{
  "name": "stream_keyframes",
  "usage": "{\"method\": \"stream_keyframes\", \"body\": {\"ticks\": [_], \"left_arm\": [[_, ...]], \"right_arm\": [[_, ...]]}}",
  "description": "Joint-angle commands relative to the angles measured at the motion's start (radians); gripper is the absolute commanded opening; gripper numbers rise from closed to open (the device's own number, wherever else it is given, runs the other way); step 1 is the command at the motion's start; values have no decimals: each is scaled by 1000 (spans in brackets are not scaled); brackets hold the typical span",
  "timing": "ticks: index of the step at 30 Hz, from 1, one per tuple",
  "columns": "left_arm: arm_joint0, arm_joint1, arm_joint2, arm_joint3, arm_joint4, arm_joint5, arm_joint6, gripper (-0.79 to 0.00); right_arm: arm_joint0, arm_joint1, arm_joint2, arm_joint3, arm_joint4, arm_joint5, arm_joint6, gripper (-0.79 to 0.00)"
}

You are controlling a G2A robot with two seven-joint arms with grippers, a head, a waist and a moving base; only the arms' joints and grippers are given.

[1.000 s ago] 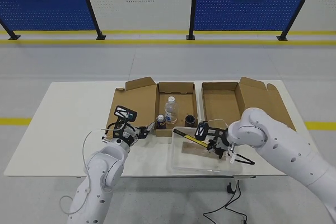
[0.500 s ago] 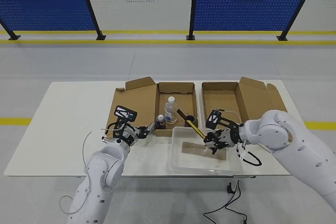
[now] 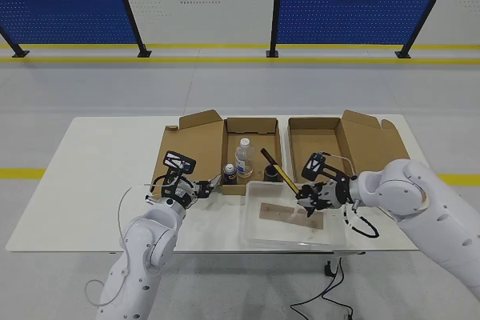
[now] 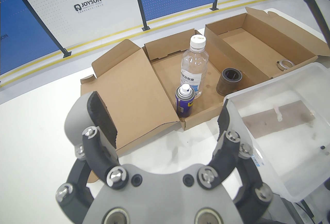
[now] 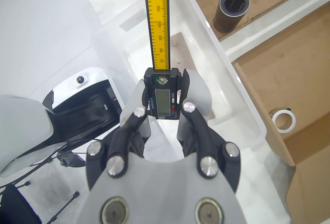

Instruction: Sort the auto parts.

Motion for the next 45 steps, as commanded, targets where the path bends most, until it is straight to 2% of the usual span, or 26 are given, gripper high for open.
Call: {"method": "stream_keyframes", "body": {"ticks": [1,17,27,37,45], "left_arm": [[0,0,0,0,0,0,0,0],[0,0,0,0,0,0,0,0],[0,0,0,0,0,0,0,0],[0,0,0,0,0,0,0,0],[0,0,0,0,0,0,0,0]], "right_arm": [[-6,3,11,-11,-16,19,-3,-785],[-34,11,70,-81,-169,151,14,-785],[-38,1,88,-55,-224,247,-7,-785],[-8,-20,104,51,-226,337,-61,-785],[98,-79,21,227,-213,382,-75,-785]]}}
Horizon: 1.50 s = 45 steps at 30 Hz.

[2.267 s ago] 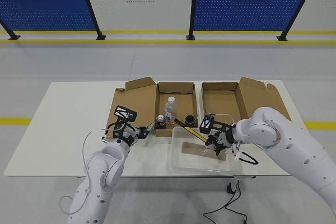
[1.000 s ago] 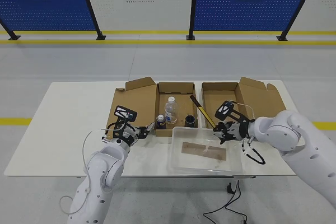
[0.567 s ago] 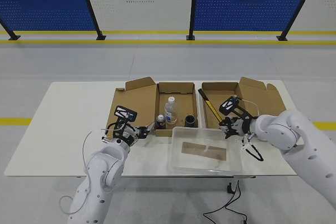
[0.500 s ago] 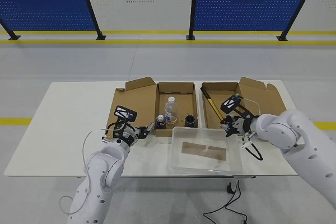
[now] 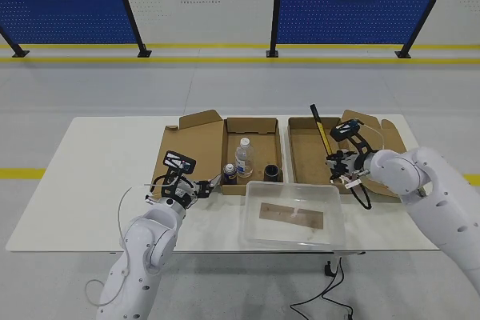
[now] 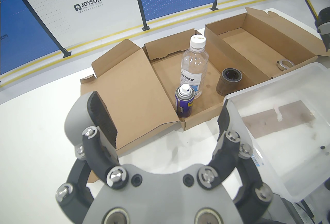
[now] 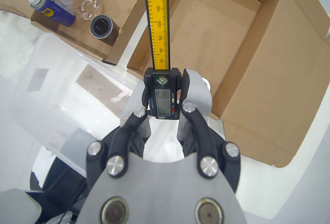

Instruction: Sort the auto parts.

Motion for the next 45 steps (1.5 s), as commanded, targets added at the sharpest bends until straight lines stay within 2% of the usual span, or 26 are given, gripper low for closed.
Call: {"method": "stream_keyframes", "body": {"ticks": [1,9,22,29,40,42,45], "left_arm": [[0,0,0,0,0,0,0,0],[0,0,0,0,0,0,0,0],[0,0,0,0,0,0,0,0],[0,0,0,0,0,0,0,0],[0,0,0,0,0,0,0,0],[0,0,0,0,0,0,0,0],[0,0,0,0,0,0,0,0]], "right_arm": [[29,-18,-30,53,3,9,-1,-785],[109,-104,-128,268,81,58,-50,-785],[151,-210,-178,516,261,80,-127,-785],[166,-251,-182,602,319,105,-154,-785],[198,-296,-190,715,338,101,-126,-785],[205,-303,-192,734,336,97,-121,-708],[215,-315,-197,766,331,83,-115,-714]]}}
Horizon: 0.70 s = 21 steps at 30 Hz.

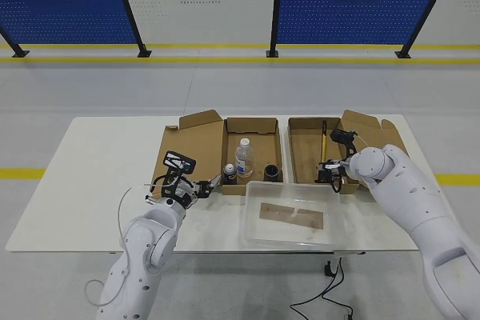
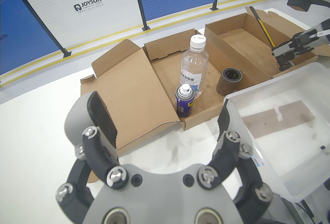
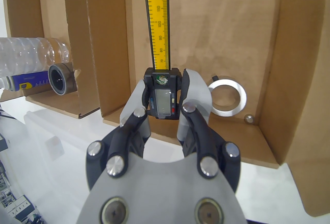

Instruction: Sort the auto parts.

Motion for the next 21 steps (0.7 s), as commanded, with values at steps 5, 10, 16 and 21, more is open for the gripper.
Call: {"method": "stream_keyframes", "body": {"ticks": [5,10,16,21], "left_arm": [[0,0,0,0,0,0,0,0],[0,0,0,0,0,0,0,0],[0,0,0,0,0,0,0,0],[0,0,0,0,0,0,0,0]], "right_arm": [[21,-24,-9,49,-7,-16,15,-560],[40,-45,-16,88,-17,-33,20,-480],[56,-67,-19,130,-22,-57,20,-449],[75,-79,-16,146,-35,-88,-5,-446]]}}
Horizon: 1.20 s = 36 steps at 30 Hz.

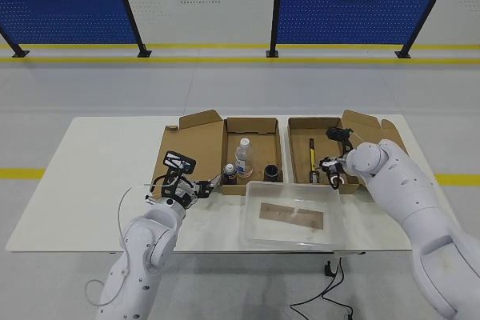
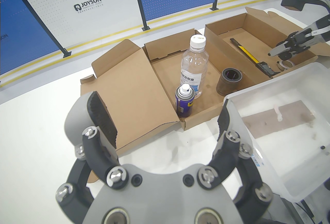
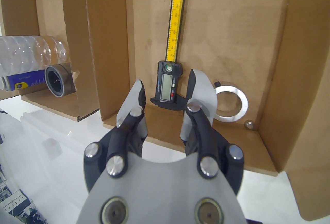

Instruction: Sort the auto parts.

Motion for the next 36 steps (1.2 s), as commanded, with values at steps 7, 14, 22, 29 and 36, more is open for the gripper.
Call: {"method": "stream_keyframes", "body": {"ticks": [7,14,22,29,36], "left_arm": [[0,0,0,0,0,0,0,0],[0,0,0,0,0,0,0,0],[0,0,0,0,0,0,0,0],[0,0,0,0,0,0,0,0],[0,0,0,0,0,0,0,0]], "right_arm": [[31,7,25,-21,-53,-96,-105,-431],[0,46,89,-102,-72,-118,-182,-391],[-123,135,235,-375,-117,-56,-218,0],[-366,228,455,-781,-169,51,-215,0],[-638,282,665,-1097,-204,124,-239,0]]}}
